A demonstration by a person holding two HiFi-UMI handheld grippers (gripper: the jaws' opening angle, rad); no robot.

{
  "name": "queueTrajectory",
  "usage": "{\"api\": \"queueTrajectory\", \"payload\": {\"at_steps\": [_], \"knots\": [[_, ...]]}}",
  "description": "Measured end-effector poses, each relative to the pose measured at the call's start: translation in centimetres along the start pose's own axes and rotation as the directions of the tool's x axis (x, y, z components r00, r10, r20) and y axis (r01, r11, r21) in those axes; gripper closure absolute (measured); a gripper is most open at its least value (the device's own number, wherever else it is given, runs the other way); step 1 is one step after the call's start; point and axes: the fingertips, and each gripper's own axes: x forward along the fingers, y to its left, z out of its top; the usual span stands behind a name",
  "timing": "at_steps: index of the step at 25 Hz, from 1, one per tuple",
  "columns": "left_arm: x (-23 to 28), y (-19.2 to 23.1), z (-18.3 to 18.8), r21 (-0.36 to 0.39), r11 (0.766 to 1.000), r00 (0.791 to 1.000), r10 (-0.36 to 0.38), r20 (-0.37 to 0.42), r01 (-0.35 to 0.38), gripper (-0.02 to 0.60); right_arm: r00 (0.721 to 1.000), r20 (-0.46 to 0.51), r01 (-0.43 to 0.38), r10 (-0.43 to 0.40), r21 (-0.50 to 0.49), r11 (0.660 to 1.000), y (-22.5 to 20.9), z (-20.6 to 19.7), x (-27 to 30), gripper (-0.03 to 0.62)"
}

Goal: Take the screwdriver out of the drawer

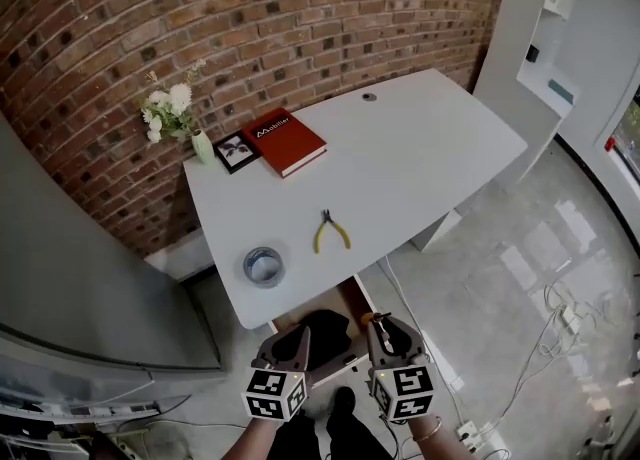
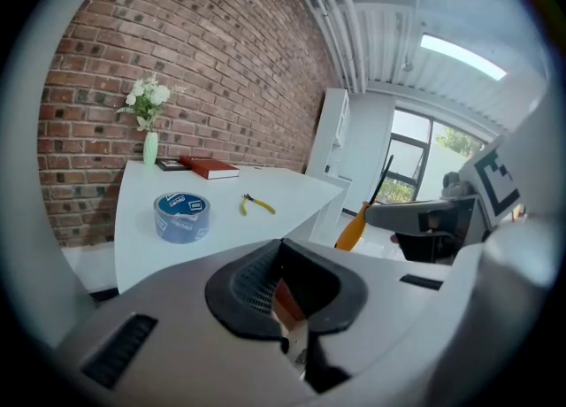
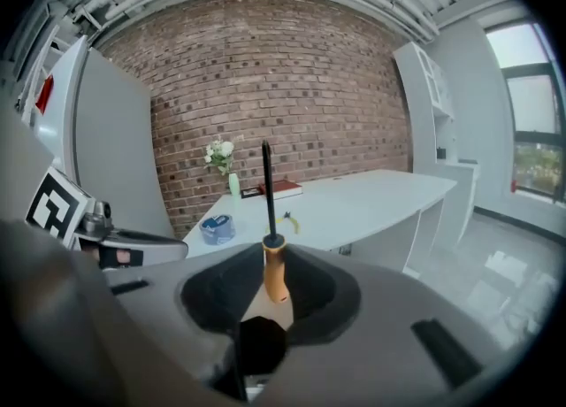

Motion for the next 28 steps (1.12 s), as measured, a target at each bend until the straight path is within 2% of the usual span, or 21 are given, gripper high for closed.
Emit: {"api": "queueTrajectory", "payload": {"at_steps": [18, 28], "knots": [[-1.4, -3.5, 5.2, 0.095, 0.994, 0.995, -0.057, 0.079, 0.05, 0.589, 0.991, 0.131, 0.025, -0.025, -0.002, 1.0, 0.2, 5.7, -7.1, 0.52], [-3.1, -3.5, 7.7, 0.117, 0.993, 0.99, -0.049, 0.133, 0.033, 0.589, 0.983, 0.183, 0.034, -0.025, -0.047, 0.998, 1.5, 7.7, -8.8, 0.522]]}}
